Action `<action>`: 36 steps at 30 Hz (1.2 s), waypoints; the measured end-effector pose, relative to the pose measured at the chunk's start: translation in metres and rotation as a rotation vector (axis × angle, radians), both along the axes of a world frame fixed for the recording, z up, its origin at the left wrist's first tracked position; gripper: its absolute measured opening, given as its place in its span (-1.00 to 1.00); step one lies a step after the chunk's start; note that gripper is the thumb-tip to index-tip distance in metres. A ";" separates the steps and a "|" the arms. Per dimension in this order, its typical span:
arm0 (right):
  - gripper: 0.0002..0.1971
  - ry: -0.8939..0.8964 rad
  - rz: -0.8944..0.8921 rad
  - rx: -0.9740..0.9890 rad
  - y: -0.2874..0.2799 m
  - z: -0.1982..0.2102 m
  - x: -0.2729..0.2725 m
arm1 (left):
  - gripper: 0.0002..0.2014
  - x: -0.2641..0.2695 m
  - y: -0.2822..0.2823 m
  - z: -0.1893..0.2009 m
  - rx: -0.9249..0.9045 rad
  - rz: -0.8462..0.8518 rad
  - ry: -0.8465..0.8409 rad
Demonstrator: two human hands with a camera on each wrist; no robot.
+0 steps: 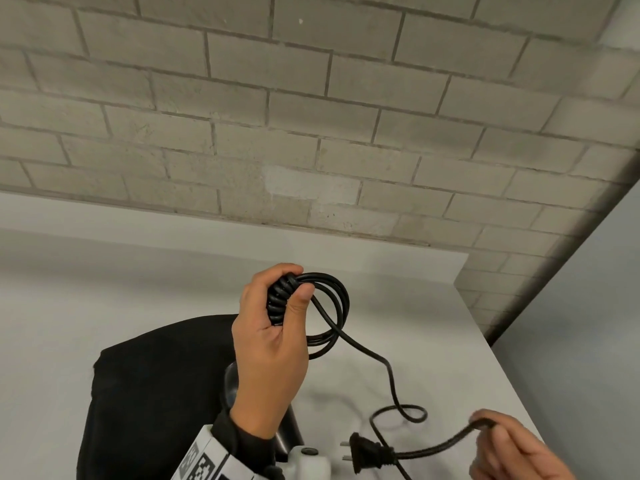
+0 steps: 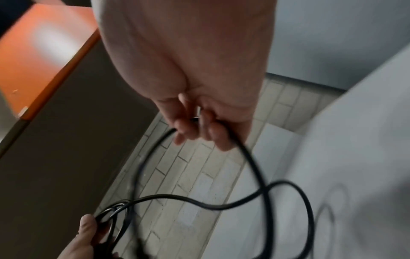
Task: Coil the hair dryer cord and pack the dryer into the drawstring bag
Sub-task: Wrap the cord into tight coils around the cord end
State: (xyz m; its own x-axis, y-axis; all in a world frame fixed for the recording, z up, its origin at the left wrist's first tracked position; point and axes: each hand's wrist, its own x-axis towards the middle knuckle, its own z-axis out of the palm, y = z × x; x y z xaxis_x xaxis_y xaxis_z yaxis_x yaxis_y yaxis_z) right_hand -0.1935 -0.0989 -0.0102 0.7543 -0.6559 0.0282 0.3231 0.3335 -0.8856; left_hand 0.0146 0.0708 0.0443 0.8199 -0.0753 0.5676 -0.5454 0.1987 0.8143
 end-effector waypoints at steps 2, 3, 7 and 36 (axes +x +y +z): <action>-0.58 0.298 -0.126 -0.197 0.002 -0.006 -0.004 | -0.82 -0.001 -0.002 -0.001 0.011 -0.011 0.006; -0.81 0.382 -0.189 -0.327 0.007 -0.007 0.000 | -0.82 -0.002 -0.003 -0.002 0.013 -0.020 0.009; -0.67 0.467 -0.523 -0.901 0.036 -0.004 0.033 | -0.82 -0.004 -0.004 -0.005 0.030 -0.050 0.006; -0.94 -0.085 -0.105 -1.188 0.051 0.129 0.125 | -0.54 -0.008 0.012 0.005 -0.022 -0.277 -0.021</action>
State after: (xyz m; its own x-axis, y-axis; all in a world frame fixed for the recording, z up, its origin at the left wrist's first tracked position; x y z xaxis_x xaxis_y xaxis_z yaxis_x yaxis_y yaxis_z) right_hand -0.0686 -0.0482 0.1192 0.6648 -0.2441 0.7060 0.3724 -0.7110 -0.5965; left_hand 0.0062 0.0827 0.0497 0.7579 -0.2824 0.5881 -0.4847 0.3597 0.7973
